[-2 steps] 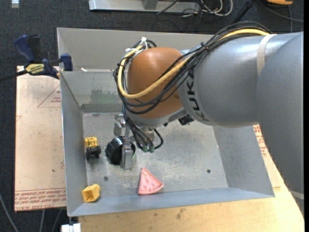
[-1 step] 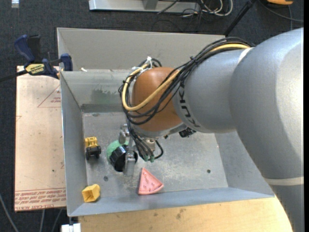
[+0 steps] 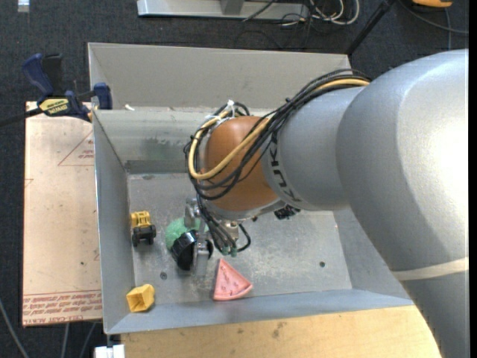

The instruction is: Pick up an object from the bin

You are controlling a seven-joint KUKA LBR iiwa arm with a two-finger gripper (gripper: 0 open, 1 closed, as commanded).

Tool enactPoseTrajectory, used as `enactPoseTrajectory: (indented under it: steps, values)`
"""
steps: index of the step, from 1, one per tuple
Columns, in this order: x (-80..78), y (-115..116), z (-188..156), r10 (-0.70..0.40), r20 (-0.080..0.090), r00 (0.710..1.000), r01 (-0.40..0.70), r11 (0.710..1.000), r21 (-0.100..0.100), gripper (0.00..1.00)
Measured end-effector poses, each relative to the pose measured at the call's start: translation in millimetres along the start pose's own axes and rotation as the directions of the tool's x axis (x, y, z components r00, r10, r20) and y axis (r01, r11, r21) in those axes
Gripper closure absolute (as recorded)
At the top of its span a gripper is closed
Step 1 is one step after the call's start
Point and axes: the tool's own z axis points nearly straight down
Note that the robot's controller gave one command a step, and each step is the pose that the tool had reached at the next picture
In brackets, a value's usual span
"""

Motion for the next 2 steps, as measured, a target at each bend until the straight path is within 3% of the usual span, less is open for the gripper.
enactPoseTrajectory:
  steps: [1, 2]
  values:
    - [-6.3, -13, -40, 0.033, 0.002, 0.999, -0.033, 0.999, 0.000, 0.00]
    - [-0.5, 1, 1, 0.000, 0.001, 1.000, 0.000, 1.000, -0.001, 0.00]
